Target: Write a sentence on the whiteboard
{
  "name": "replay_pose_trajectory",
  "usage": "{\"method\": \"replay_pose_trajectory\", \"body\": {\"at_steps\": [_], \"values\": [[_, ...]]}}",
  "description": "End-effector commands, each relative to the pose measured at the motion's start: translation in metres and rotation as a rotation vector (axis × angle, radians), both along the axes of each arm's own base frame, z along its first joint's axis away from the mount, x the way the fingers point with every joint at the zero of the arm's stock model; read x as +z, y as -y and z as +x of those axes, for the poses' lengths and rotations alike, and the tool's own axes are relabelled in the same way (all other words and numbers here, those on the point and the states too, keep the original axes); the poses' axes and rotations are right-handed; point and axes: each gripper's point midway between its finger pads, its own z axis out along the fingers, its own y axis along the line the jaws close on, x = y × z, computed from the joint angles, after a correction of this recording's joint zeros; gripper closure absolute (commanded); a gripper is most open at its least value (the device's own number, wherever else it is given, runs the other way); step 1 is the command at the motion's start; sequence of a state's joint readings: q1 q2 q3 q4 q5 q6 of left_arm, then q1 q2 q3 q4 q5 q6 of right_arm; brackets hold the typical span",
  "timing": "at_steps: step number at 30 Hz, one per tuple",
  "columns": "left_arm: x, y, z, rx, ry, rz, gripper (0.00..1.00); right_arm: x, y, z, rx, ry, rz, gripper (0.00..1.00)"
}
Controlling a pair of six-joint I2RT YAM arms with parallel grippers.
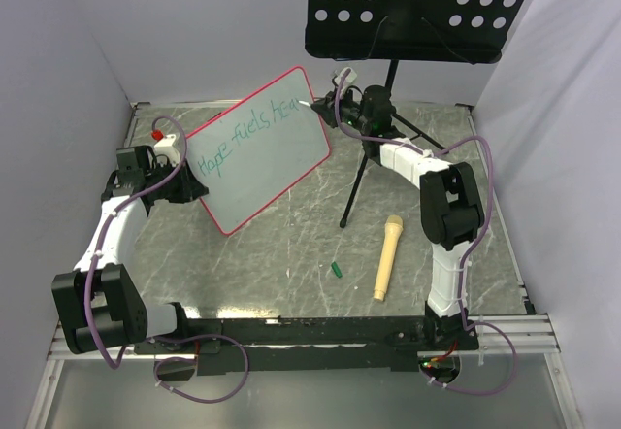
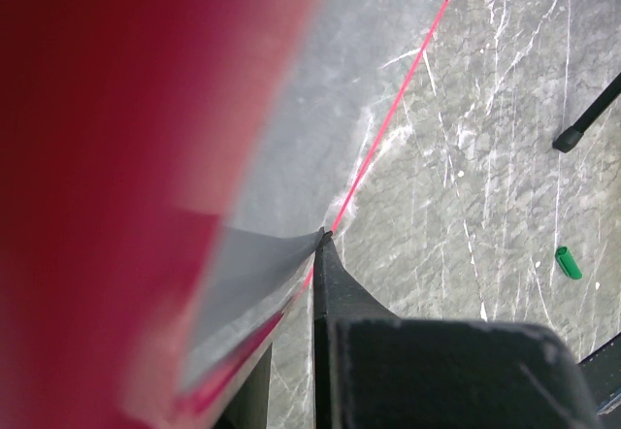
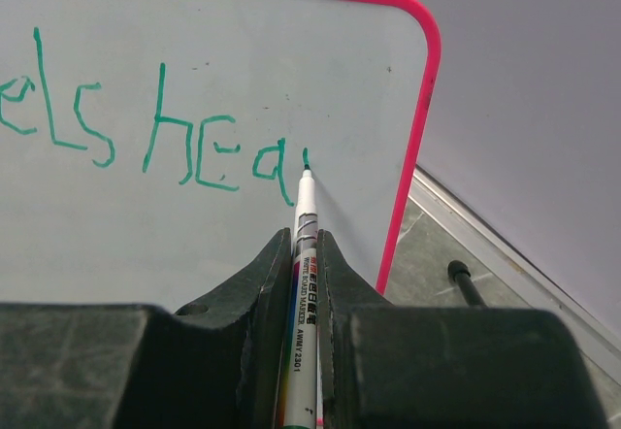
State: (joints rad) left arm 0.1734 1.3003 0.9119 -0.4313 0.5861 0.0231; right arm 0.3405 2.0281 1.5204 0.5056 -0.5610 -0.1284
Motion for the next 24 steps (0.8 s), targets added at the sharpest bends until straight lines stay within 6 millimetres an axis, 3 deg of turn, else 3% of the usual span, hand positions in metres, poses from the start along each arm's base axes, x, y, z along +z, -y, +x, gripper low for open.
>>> {"method": "replay_pose_trajectory", "body": {"at_steps": [1, 16, 24], "values": [[-0.0815, -0.064, -0.0509, 0.042, -0.288, 0.415, 0.99, 0.0048, -0.004, -0.0019, 0.012, 0.036, -0.008, 1.0], [-0.0825, -0.0654, -0.0501, 0.047, -0.293, 0.42, 0.99, -0.0002, -0.0006, -0.0101, 0.015, 0.032, -0.014, 1.0], [-0.0819, -0.0646, -0.0515, 0.045, -0.287, 0.416, 0.99, 0.0057, -0.0021, -0.0043, 0.008, 0.035, -0.005, 1.0]]}}
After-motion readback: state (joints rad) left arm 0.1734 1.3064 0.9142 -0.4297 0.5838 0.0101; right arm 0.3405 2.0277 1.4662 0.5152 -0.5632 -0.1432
